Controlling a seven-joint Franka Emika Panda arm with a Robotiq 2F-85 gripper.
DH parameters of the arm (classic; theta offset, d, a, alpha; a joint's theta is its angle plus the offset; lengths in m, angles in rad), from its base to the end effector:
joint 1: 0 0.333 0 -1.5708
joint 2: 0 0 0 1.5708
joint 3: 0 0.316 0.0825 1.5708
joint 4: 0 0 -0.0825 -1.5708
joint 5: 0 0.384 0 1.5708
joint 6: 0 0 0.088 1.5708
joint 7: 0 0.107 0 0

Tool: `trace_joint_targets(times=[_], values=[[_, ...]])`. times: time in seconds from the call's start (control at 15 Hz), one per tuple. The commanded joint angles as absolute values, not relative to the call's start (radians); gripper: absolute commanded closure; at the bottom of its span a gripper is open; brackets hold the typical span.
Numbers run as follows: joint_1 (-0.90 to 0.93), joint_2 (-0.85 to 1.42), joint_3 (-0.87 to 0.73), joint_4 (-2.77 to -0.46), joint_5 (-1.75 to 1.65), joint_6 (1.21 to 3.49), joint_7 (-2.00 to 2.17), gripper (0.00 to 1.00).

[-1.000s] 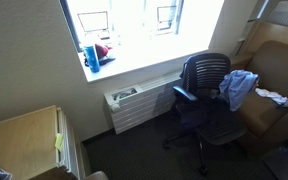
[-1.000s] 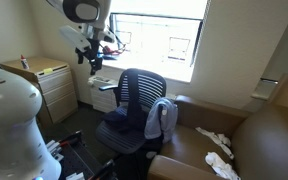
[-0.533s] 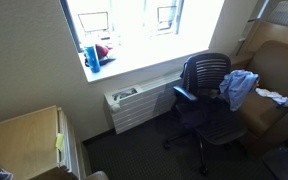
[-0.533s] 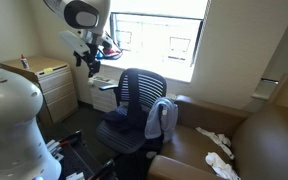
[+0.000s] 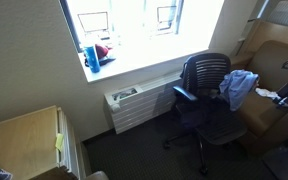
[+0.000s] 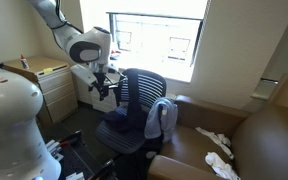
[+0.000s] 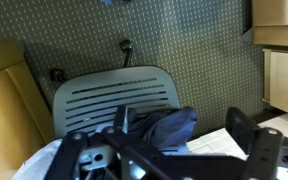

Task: Hang the clothing on the seat of the black chair onto the left armrest

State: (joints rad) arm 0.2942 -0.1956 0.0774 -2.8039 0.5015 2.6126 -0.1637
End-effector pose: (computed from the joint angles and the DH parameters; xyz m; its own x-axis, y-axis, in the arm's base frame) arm 0.3509 0.1237 0.2622 0.9950 0.1000 -0.0058 0.0958 -0.9672 -0.2350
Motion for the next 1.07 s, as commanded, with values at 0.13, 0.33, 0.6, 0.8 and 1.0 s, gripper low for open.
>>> trace_joint_targets(times=[0.13,0.33,0.6,0.8,1.0], values=[[0.294,0.151,0.153,-2.66,0.636,2.634,-0.131,0.0],[0.263,0.131,0.186,-2.691,0.6,2.669,-0.119,0.0],[0.28,0.145,0.215,-2.741,0.62,2.881,-0.044,0.0],[0.341,0.368,0.276,-2.634,0.828,3.124,-0.072,0.0],[0.371,0.54,0.314,-2.499,0.773,3.275,-0.075,0.0]])
